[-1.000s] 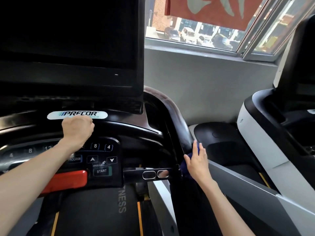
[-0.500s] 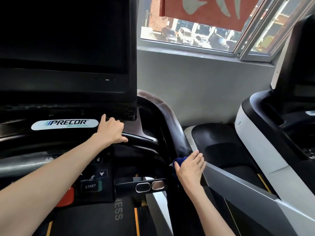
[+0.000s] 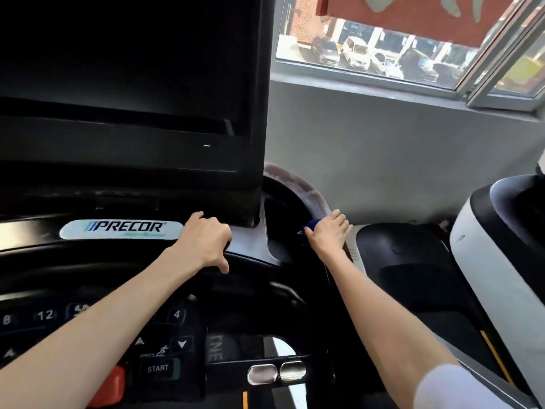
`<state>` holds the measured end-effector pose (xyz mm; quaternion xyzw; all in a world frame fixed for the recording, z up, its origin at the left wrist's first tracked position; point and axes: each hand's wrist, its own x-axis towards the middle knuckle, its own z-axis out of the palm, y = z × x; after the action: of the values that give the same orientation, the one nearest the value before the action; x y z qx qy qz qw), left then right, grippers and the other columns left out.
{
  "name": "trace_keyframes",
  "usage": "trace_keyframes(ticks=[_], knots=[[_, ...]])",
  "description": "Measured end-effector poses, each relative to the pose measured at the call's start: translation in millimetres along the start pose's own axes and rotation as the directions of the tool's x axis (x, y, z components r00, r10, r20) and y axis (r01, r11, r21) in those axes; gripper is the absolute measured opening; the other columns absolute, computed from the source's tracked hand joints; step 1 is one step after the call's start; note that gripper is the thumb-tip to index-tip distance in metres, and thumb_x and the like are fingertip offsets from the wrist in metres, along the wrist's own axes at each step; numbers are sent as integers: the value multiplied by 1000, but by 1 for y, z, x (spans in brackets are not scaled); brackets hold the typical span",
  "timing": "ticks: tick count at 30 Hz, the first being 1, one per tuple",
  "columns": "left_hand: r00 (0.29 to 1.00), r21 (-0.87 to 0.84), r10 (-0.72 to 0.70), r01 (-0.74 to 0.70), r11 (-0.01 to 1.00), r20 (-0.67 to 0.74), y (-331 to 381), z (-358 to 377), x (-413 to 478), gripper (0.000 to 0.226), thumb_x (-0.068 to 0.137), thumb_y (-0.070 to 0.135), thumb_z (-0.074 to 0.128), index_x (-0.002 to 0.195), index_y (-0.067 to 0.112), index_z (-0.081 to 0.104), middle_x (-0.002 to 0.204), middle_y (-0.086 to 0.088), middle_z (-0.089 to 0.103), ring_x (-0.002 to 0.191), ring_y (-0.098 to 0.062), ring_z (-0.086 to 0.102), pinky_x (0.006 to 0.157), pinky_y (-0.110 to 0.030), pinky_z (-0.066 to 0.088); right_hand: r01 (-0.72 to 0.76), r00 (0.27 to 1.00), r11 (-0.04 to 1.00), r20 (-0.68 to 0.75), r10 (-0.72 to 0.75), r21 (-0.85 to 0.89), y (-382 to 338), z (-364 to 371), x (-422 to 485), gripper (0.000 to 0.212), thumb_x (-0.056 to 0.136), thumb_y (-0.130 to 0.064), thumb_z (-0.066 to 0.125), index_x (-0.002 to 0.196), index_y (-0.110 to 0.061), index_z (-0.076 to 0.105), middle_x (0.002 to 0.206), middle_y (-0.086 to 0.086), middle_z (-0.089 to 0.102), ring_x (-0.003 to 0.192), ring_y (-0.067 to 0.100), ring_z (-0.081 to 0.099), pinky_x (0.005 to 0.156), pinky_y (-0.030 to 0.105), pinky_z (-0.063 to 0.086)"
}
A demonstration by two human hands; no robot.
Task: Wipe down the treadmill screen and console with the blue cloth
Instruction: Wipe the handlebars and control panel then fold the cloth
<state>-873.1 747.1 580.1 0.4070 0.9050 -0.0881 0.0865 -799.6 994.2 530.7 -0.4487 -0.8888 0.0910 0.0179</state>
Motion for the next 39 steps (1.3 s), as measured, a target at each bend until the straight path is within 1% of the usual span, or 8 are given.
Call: trace_keyframes(ticks=[5, 16, 19, 22, 25, 29, 34, 39], knots=[[1000, -23, 12, -12, 1000, -3, -3, 8, -3, 58, 64, 63, 69, 108, 26, 63, 121, 11, 60, 110, -11, 56, 112, -38, 21, 217, 974, 974, 49, -221, 72, -29, 1, 59, 97, 83, -48, 64, 145, 5, 12, 148, 24, 23, 139, 36, 18, 115, 44, 8], [1000, 54, -7, 6, 999, 10, 6, 2, 5, 46, 62, 56, 75, 90, 20, 64, 96, 6, 64, 98, -14, 56, 92, -32, 34, 553, 825, 828, 79, -559, 89, -119, 6, 89, 83, 88, -47, 55, 148, -6, 15, 156, 14, 12, 144, 29, 6, 116, 42, 4], [999, -29, -33, 34, 999, 12, 4, 5, 4, 53, 61, 57, 75, 101, 24, 64, 109, 9, 62, 104, -13, 54, 79, -28, 37, 469, 877, 877, 62, -476, 104, -105, 5, 86, 89, 87, -51, 55, 149, -7, 8, 157, 12, 9, 145, 25, 5, 117, 42, 1], [992, -127, -119, 124, 984, 53, 6, 6, 2, 57, 58, 50, 80, 105, 23, 64, 121, 9, 60, 109, -13, 56, 88, -29, 41, 279, 957, 956, 60, -284, 88, -66, 1, 69, 94, 85, -49, 59, 147, -1, 8, 153, 20, 15, 143, 31, 10, 116, 42, 3], [986, -87, -160, 163, 983, 40, 16, -3, 0, 34, 59, 37, 84, 73, 21, 58, 95, 4, 69, 88, -12, 60, 84, -28, 35, 96, 995, 995, 24, -96, 32, -23, 0, 33, 98, 81, -47, 65, 144, 4, 11, 147, 26, 23, 138, 38, 20, 115, 45, 8], [974, -33, -219, 221, 975, 52, 36, -16, -5, 43, 65, 16, 81, 58, 18, 38, 68, 3, 58, 80, -16, 62, 71, -26, 33, -31, 1000, 1000, 3, 31, 0, 18, 2, -48, 98, 80, -42, 67, 143, 7, 10, 145, 30, 24, 136, 41, 23, 116, 46, 12], [970, -192, -224, 239, 952, 94, 29, -13, -11, 32, 62, 23, 83, 78, 18, 56, 91, 1, 66, 90, -18, 62, 68, -30, 35, -126, 991, 991, -43, 128, 49, 77, 9, -141, 111, 41, -38, 92, 125, 18, 43, 114, 37, 52, 106, 49, 54, 97, 54, 40], [973, -272, -217, 232, 934, 83, 27, -13, -15, 39, 60, 27, 84, 92, 16, 65, 93, 2, 68, 95, -18, 63, 65, -28, 37, -168, 986, 985, 12, 167, 42, 52, -7, -108, 102, 78, -50, 67, 143, 7, 13, 144, 25, 29, 136, 36, 27, 116, 44, 12]])
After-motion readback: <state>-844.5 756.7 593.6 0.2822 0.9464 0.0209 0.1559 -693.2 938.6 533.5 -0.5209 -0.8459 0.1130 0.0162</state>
